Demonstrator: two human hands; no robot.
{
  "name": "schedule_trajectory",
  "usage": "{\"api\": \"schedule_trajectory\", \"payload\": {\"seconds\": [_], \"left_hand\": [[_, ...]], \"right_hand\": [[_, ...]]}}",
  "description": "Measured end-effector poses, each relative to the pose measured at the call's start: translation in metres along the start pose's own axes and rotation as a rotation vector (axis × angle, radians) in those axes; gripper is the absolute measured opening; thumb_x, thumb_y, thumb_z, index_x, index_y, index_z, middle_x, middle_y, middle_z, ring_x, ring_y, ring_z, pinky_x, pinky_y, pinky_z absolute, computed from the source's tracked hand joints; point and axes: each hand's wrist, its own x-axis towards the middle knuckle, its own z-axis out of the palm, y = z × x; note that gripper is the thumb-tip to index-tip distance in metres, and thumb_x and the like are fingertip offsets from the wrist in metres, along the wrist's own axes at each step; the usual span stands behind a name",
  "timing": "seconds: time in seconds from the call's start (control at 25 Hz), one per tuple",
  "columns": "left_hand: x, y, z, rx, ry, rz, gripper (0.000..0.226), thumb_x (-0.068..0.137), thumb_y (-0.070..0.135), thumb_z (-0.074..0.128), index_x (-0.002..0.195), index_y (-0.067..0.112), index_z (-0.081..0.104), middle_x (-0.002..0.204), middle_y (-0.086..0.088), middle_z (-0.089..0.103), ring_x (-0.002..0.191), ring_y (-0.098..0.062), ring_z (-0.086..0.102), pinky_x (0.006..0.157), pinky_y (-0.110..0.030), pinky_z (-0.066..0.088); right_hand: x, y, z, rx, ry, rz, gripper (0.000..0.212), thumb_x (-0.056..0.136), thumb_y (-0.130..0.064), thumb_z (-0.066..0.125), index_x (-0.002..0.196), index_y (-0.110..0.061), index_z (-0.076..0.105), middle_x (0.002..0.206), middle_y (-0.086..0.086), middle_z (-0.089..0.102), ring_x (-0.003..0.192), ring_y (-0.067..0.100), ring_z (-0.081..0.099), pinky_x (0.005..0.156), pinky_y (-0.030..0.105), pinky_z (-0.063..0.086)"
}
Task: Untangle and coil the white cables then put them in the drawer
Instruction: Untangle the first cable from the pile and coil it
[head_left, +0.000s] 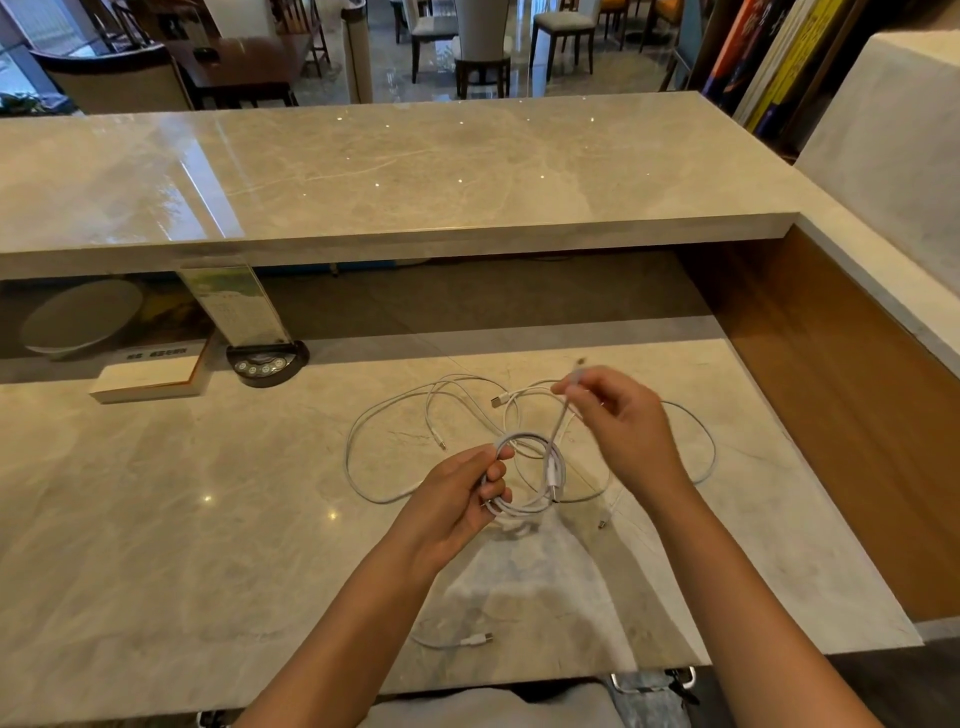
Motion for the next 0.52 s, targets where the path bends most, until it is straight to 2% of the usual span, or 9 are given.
{"api": "schedule_trajectory", "payload": {"seconds": [0.12, 0.24, 0.28, 0.36, 0.44, 0.52], "left_hand": [[0.000, 0.005, 0.000, -0.062, -0.010, -0.013, 0.024, 0.098, 0.009, 0.039, 0.087, 0.003, 0.060, 0.052, 0.003, 0.046, 0.041, -0.006, 0.040, 0.056, -0.020, 0.052], [-0.001, 0.009, 0.003, -0.029, -0.024, -0.011, 0.024, 0.097, 0.009, 0.040, 0.087, 0.003, 0.061, 0.052, 0.003, 0.045, 0.042, -0.006, 0.040, 0.059, -0.021, 0.053], [-0.001, 0.009, 0.005, -0.013, -0.022, -0.013, 0.024, 0.097, 0.009, 0.040, 0.086, 0.003, 0.061, 0.052, 0.003, 0.045, 0.041, -0.006, 0.040, 0.058, -0.021, 0.053], [-0.001, 0.007, 0.008, -0.001, -0.015, -0.013, 0.024, 0.097, 0.009, 0.040, 0.086, 0.002, 0.061, 0.052, 0.002, 0.044, 0.041, -0.006, 0.039, 0.057, -0.021, 0.052], [0.000, 0.005, 0.009, -0.010, -0.006, 0.005, 0.024, 0.097, 0.010, 0.041, 0.086, 0.002, 0.061, 0.053, 0.002, 0.044, 0.042, -0.006, 0.039, 0.057, -0.021, 0.052], [0.002, 0.005, 0.010, 0.030, 0.021, 0.047, 0.024, 0.097, 0.010, 0.041, 0.086, 0.003, 0.062, 0.054, 0.003, 0.045, 0.043, -0.006, 0.040, 0.060, -0.021, 0.052]], "right_hand": [[0.009, -0.003, -0.013, 0.154, 0.227, 0.086, 0.013, 0.093, -0.013, 0.050, 0.083, -0.012, 0.059, 0.069, -0.004, 0.067, 0.042, 0.009, 0.047, 0.044, 0.020, 0.041], [0.011, -0.001, -0.017, 0.235, 0.307, 0.178, 0.012, 0.093, -0.015, 0.052, 0.086, -0.011, 0.062, 0.069, 0.001, 0.064, 0.043, 0.008, 0.048, 0.044, 0.020, 0.042], [0.011, -0.001, -0.017, 0.286, 0.282, 0.222, 0.010, 0.092, -0.013, 0.054, 0.087, -0.012, 0.063, 0.069, 0.001, 0.063, 0.045, 0.008, 0.048, 0.045, 0.019, 0.042], [0.011, 0.001, -0.016, 0.284, 0.126, 0.302, 0.011, 0.086, -0.005, 0.059, 0.089, -0.013, 0.065, 0.068, 0.002, 0.063, 0.049, 0.009, 0.048, 0.048, 0.020, 0.041], [0.007, 0.004, -0.012, 0.158, -0.050, 0.327, 0.015, 0.082, 0.000, 0.061, 0.085, -0.014, 0.067, 0.065, 0.001, 0.063, 0.049, 0.007, 0.050, 0.050, 0.021, 0.041], [0.003, 0.005, -0.007, 0.070, -0.098, 0.312, 0.016, 0.081, -0.001, 0.063, 0.080, -0.016, 0.068, 0.064, -0.002, 0.061, 0.050, 0.004, 0.050, 0.053, 0.020, 0.040]]}}
